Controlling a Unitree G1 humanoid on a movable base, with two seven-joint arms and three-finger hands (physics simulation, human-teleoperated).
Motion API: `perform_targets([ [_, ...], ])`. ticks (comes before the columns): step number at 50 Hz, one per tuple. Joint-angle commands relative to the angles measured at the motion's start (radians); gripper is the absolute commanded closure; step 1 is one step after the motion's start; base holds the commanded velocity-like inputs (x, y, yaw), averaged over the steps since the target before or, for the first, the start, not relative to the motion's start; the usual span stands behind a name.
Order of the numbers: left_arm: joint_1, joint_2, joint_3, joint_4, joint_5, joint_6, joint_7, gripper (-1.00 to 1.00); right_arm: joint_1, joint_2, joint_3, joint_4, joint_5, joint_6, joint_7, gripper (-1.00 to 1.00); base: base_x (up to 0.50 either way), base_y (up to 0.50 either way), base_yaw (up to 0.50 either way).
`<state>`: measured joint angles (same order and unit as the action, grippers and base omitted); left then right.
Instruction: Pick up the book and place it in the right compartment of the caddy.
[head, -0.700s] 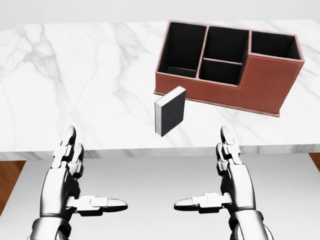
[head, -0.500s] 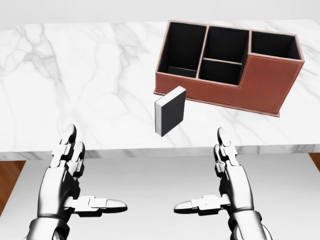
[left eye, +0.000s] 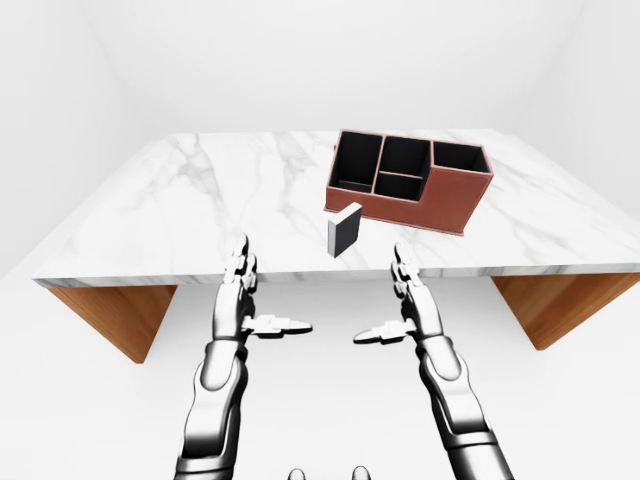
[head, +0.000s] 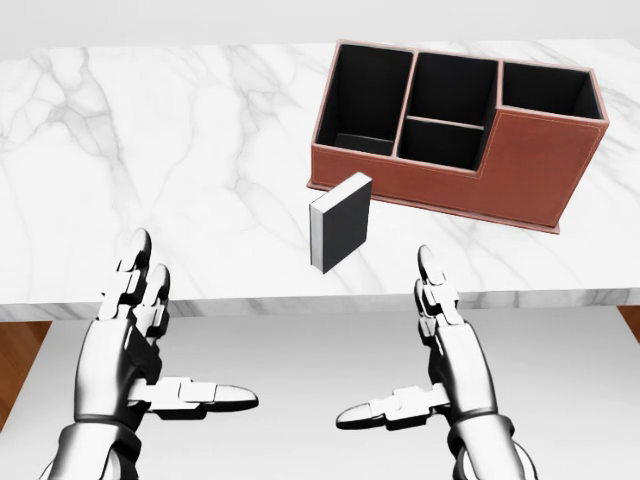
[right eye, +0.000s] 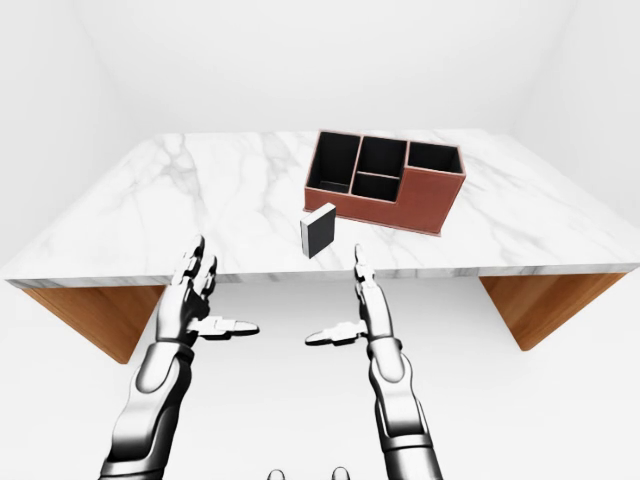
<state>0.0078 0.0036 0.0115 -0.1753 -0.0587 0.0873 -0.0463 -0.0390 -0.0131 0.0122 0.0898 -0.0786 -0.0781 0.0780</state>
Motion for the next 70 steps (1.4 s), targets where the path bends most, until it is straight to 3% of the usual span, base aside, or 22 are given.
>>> perform_targets([
  [1,-0.012,-0.007,-0.023,-0.004,0.005,0.000,0.011,-1.00,-0.014,0.005,0.016,-0.010,-0.026,-0.009,0.008,-1.00,0.00,0.00,0.00],
  [29,-0.017,-0.014,-0.042,-0.042,0.003,0.000,0.020,-1.00,-0.004,0.018,0.033,-0.034,-0.029,-0.001,0.008,-1.00,0.00,0.00,0.00],
  [32,-0.017,-0.014,-0.043,-0.063,0.002,0.000,0.022,-1.00,-0.001,0.018,0.039,-0.056,-0.030,0.019,0.009,-1.00,0.00,0.00,-0.38],
  [50,-0.009,-0.013,-0.045,-0.075,0.008,0.000,0.022,-1.00,0.014,0.020,0.047,-0.095,-0.031,0.035,0.009,-1.00,0.00,0.00,-0.50],
  [67,-0.012,-0.014,-0.047,-0.080,0.011,0.000,0.019,-1.00,0.006,0.021,0.052,-0.054,-0.063,0.007,-0.001,-1.00,-0.03,-0.12,-0.03],
  [70,-0.012,-0.014,-0.049,-0.088,0.011,0.000,0.020,-1.00,-0.002,0.023,0.045,-0.069,-0.062,0.032,-0.017,-1.00,0.00,0.00,0.00],
])
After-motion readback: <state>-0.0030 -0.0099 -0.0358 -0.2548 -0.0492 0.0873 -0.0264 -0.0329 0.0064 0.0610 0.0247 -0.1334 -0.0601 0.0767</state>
